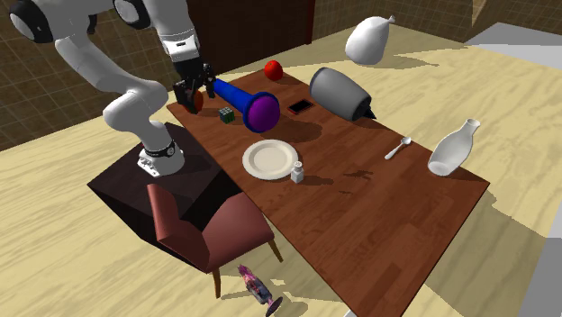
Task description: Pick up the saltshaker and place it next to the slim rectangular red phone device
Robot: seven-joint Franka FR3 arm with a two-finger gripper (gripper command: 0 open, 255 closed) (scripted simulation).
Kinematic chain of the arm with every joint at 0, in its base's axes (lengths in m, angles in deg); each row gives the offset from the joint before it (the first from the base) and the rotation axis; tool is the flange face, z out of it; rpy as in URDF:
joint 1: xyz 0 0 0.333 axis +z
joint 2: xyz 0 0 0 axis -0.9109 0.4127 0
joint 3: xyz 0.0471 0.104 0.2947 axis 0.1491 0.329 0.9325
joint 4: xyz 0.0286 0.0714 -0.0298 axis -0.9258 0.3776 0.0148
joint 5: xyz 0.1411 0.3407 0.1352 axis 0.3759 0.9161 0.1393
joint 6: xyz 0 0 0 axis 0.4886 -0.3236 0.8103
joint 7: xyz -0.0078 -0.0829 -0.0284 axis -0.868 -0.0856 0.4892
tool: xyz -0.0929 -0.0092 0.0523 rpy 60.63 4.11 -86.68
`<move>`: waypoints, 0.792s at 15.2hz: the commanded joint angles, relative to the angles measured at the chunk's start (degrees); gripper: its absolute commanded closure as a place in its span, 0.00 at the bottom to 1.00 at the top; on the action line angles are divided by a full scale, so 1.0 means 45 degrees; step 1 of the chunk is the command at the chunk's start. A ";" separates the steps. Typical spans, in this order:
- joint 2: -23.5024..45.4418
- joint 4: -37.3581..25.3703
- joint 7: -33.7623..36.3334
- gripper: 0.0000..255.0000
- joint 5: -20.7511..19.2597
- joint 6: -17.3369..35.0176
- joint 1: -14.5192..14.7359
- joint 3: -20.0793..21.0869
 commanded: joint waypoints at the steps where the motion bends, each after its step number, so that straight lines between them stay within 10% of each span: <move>1: 0.0000 0.0000 0.0000 0.00 0.0000 0.0000 0.0000 0.0000; 12: 0.4970 -0.0987 0.0636 0.00 0.0262 0.3638 0.0371 0.0716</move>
